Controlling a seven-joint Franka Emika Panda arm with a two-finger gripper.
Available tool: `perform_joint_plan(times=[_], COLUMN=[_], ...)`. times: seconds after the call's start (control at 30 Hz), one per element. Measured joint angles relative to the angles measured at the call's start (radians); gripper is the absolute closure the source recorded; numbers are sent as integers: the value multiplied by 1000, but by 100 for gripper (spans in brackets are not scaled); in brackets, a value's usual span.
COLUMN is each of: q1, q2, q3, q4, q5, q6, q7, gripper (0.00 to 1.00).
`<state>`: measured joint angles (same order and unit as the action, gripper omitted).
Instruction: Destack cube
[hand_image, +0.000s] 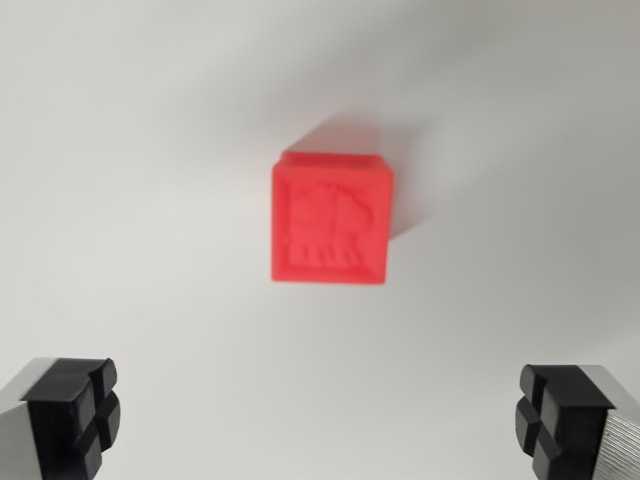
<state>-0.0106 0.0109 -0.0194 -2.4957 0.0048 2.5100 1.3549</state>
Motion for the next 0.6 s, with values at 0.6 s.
perform_joint_plan(times=[0.6], q1=[0], q2=[-135], q3=[0], q4=[54], q5=[-3], q6=[-189], q7=[3], gripper=[0])
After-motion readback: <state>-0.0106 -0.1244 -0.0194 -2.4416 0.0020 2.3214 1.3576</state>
